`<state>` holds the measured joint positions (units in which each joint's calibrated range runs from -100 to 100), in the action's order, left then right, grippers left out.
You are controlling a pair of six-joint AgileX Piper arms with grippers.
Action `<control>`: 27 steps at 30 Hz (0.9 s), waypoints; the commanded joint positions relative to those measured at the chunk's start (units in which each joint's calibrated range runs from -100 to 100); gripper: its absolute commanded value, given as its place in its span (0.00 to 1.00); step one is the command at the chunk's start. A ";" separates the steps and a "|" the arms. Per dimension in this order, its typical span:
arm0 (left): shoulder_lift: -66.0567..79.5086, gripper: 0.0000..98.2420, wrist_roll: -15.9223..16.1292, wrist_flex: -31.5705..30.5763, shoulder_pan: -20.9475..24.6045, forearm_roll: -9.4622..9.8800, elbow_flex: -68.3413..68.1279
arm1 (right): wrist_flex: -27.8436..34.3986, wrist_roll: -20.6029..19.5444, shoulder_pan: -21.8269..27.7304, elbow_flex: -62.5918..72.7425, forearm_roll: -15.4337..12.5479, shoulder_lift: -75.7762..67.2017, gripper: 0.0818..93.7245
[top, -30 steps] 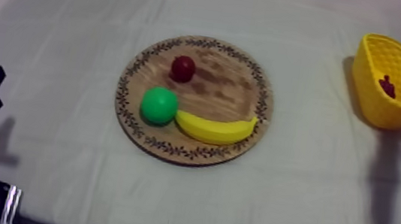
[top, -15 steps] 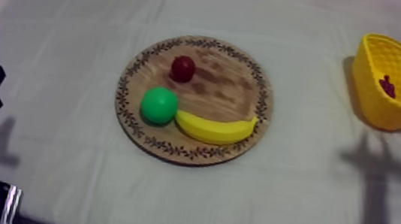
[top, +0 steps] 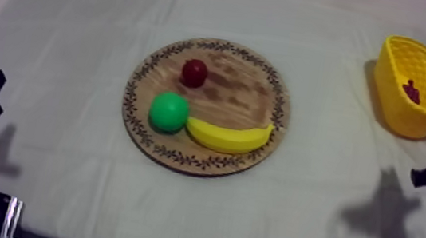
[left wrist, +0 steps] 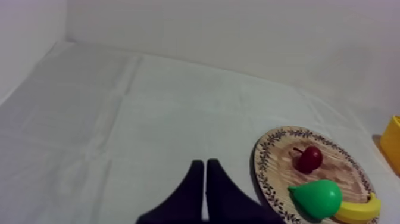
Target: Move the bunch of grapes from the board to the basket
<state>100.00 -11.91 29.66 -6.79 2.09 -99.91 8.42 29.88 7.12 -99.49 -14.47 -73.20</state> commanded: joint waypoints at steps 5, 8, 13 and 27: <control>0.00 0.00 0.01 0.00 0.02 -0.01 0.02 | 10.88 -10.62 -0.01 -0.23 8.19 -9.29 0.02; 0.00 0.00 0.01 0.00 0.02 -0.01 0.02 | 16.44 -13.64 -0.47 -0.27 9.89 -13.25 0.01; 0.00 0.00 0.01 0.00 0.02 -0.01 0.02 | 23.43 -19.28 -1.60 -0.28 12.24 -18.60 0.01; 0.00 0.00 0.00 0.00 0.02 -0.01 0.02 | 28.12 -20.57 -2.22 -0.29 12.98 -22.53 0.01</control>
<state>100.00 -11.91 29.66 -6.79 2.09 -99.91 36.64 7.63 4.85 -99.74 -1.52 -95.79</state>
